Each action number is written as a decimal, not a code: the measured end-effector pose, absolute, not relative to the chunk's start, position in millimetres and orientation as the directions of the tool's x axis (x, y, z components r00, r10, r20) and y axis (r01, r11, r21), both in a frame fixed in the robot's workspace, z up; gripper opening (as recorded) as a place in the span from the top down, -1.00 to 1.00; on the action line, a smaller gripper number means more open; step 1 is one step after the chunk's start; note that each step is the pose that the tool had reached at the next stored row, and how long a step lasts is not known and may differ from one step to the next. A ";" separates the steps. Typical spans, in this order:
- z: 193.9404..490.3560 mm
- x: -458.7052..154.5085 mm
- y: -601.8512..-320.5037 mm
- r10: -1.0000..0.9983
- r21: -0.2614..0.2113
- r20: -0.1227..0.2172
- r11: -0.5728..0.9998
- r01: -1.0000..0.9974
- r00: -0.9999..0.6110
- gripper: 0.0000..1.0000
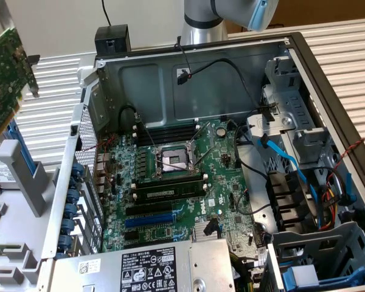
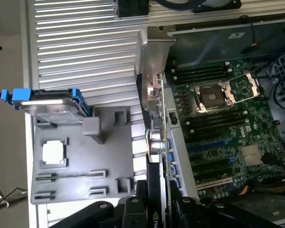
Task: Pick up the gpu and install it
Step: 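Pick up the gpu and move the gpu toward the slot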
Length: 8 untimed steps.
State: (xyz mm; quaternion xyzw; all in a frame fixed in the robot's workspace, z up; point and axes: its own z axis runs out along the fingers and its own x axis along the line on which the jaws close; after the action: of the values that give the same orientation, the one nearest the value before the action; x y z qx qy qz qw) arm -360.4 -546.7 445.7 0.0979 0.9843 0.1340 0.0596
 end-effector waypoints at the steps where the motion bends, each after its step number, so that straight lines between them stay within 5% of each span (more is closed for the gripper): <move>1: 446.0 -355.7 -547.1 0.209 0.280 -0.090 0.944 0.176 -0.974 0.43; 8: 446.0 -324.5 -549.9 0.209 0.290 -0.088 0.941 0.175 -0.974 0.43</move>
State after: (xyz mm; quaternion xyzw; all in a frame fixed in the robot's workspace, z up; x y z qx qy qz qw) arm -324.5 -549.9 446.0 0.0977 0.9834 0.1414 0.0588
